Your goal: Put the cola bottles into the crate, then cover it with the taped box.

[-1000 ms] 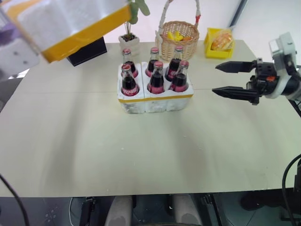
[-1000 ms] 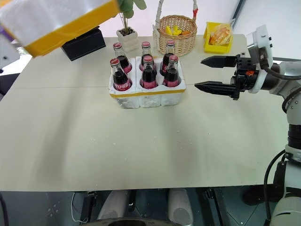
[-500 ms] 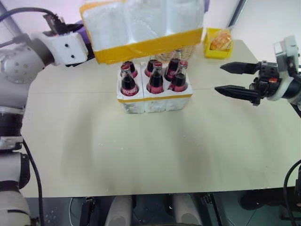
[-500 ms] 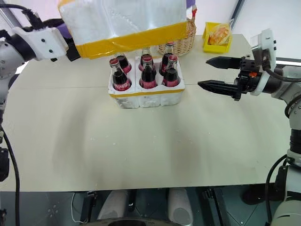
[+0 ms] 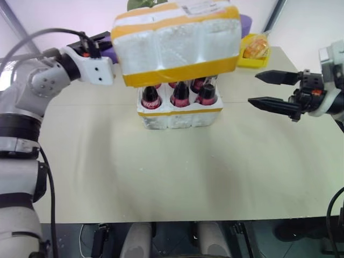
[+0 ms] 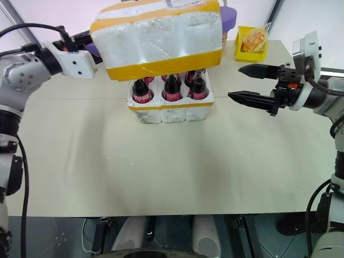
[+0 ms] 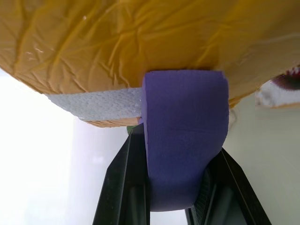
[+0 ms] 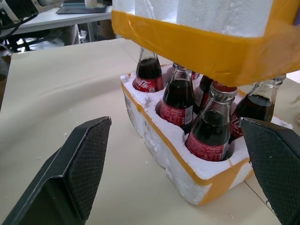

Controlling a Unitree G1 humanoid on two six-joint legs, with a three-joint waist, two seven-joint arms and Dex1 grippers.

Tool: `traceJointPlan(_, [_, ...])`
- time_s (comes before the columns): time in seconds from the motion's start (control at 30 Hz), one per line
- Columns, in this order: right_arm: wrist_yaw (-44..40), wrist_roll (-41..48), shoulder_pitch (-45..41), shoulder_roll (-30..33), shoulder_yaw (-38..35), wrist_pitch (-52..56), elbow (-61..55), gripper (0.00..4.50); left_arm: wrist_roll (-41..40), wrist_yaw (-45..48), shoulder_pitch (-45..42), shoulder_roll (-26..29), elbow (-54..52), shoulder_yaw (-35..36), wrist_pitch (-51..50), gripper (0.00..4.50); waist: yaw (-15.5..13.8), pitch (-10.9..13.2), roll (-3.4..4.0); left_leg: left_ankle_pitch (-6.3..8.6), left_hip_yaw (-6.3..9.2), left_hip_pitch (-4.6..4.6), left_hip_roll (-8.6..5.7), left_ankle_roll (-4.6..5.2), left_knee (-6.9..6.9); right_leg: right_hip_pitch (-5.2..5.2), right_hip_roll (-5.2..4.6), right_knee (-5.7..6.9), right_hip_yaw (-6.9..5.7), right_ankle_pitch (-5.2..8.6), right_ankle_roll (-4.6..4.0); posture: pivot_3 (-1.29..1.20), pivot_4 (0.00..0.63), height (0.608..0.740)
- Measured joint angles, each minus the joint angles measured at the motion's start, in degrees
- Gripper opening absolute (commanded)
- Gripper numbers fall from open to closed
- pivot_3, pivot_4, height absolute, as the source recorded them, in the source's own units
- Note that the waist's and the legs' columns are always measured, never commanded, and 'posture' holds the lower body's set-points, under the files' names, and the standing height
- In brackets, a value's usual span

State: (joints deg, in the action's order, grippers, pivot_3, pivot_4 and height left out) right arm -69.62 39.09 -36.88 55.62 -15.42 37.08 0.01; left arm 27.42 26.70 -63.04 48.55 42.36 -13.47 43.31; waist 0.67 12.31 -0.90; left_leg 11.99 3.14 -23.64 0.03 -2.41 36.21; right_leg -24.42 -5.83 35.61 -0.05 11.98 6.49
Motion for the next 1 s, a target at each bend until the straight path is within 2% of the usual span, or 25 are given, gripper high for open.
traceJointPlan(0.33, [0.8, 0.6, 1.19, 0.34, -1.25, 0.18, -1.25, 4.5, 9.04, -6.22, -1.75, -0.44, 4.11, -5.17, 1.6, 0.76, 0.15, 0.0, 0.0, 0.0, 0.0, 0.0, 0.0, 0.0, -0.01, -0.01, 0.0, 0.01, 0.0, 0.0, 0.0, 0.0, 0.15, 0.74])
traceJointPlan(0.67, [1.42, 0.63, 2.22, 0.33, -1.4, 0.14, -1.64, 4.5, 10.96, -11.28, 5.76, 1.81, -2.04, -5.35, 0.36, 0.76, 0.39, 0.0, 0.0, 0.0, 0.0, 0.05, 0.0, 0.0, -0.02, -0.02, 0.0, 0.07, 0.02, 0.0, 0.0, 0.0, 0.15, 0.74])
traceJointPlan(0.77, [1.34, 0.6, 2.21, 0.3, -1.31, 0.02, -1.58, 4.5, 10.98, -12.01, 6.4, 2.16, -3.21, -5.35, -0.33, 1.98, 0.4, 0.0, 0.0, 0.0, -0.01, 0.05, 0.0, 0.0, -0.01, -0.02, 0.0, 0.07, 0.03, 0.0, 0.0, 0.0, 0.15, 0.74])
traceJointPlan(0.9, [1.21, 0.51, 2.06, -0.13, -0.65, -0.31, -0.77, 4.5, 10.99, -11.68, 7.31, 3.37, -4.36, -5.35, -0.26, 3.96, 0.32, 0.0, 0.0, 0.0, -0.01, 0.05, 0.0, 0.0, -0.02, -0.02, 0.0, 0.07, 0.03, 0.0, 0.0, 0.0, 0.15, 0.74])
traceJointPlan(1.0, [0.94, 0.47, 1.73, -0.41, -0.18, -0.68, -0.68, 4.5, 10.12, -10.21, 10.0, 5.48, -7.4, -4.87, 0.03, 3.96, 0.38, 0.0, 0.0, 0.0, -0.01, 0.05, 0.0, 0.0, -0.03, -0.02, 0.0, 0.06, 0.04, 0.0, 0.0, 0.0, 0.15, 0.74])
